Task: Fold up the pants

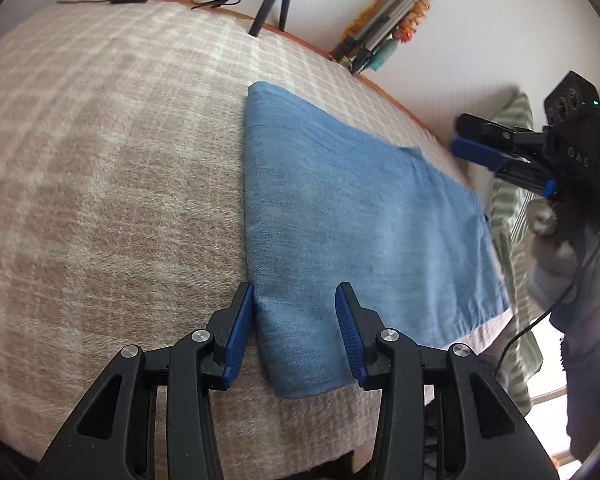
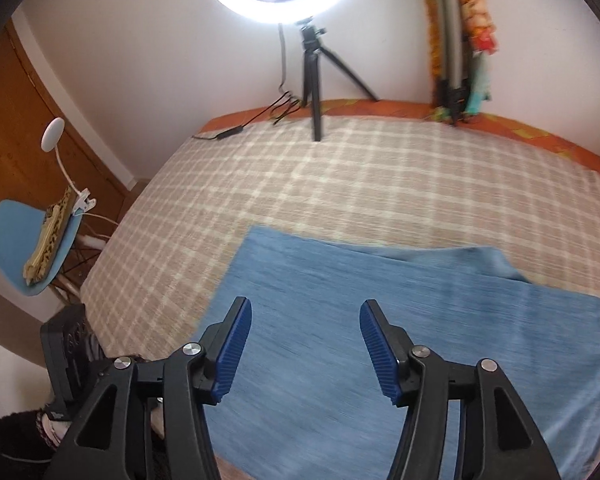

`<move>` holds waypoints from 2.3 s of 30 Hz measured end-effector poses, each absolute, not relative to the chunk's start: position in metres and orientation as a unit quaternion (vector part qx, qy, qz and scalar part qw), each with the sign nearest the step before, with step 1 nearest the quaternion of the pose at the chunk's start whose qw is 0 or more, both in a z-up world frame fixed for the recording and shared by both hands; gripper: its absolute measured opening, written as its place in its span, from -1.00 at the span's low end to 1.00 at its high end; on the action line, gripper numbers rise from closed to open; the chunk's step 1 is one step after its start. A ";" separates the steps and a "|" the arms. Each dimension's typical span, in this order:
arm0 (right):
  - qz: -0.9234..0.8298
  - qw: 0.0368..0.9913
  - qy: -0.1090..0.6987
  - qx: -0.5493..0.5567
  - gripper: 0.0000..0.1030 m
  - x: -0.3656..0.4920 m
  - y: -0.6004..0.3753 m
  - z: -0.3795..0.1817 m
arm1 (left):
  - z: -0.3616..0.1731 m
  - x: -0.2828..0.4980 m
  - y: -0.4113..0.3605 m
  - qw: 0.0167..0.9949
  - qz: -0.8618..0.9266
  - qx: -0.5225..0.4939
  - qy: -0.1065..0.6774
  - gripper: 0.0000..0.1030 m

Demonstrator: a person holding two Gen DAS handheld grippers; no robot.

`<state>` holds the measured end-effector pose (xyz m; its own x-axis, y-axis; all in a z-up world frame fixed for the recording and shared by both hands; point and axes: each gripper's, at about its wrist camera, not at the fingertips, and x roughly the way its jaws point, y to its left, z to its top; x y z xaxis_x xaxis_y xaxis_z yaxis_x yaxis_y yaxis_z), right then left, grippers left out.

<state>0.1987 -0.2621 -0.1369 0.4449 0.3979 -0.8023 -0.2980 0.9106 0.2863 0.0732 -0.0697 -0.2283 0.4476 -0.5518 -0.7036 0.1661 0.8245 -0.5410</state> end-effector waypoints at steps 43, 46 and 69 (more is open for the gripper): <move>0.181 0.759 0.624 -0.051 -0.57 0.269 -0.129 -0.211 | -0.208 0.071 -0.101 0.852 -0.223 -0.179 0.439 -0.68; 0.187 0.755 0.628 -0.027 -0.12 0.275 -0.131 -0.205 | -0.199 0.066 -0.109 0.861 -0.228 -0.165 0.424 -0.68; 0.183 0.796 0.577 0.003 -0.95 0.259 -0.190 -0.166 | -0.164 0.054 -0.181 0.866 -0.284 -0.138 0.388 -0.70</move>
